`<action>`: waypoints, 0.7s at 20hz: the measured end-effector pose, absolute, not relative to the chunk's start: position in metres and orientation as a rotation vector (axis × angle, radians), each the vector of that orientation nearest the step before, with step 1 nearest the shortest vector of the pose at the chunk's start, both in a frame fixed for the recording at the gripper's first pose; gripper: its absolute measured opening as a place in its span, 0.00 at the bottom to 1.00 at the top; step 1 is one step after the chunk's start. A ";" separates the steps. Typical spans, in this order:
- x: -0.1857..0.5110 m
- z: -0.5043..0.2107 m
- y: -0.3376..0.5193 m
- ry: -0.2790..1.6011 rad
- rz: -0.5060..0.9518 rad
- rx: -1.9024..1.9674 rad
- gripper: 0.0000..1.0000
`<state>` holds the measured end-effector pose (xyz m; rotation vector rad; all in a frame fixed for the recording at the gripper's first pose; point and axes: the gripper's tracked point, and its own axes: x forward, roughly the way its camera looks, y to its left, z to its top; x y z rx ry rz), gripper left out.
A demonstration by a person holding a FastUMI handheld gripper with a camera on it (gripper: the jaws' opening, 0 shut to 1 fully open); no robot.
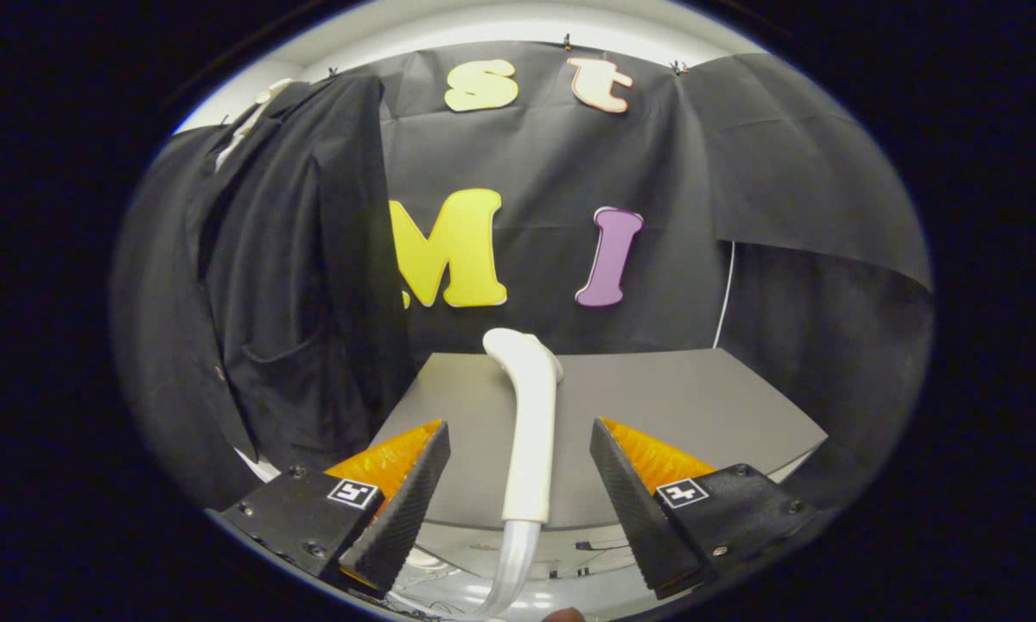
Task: Iron the clothes twice with a garment steamer, once on the left side and once on the right side.
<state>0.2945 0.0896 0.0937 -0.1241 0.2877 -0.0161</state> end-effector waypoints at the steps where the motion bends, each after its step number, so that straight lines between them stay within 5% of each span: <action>1: 0.303 0.089 0.089 0.317 -0.015 -0.119 1.00; 9: 0.350 0.058 0.074 0.531 -0.044 -0.164 0.99; 14: 0.359 0.039 0.068 0.648 -0.063 -0.143 0.89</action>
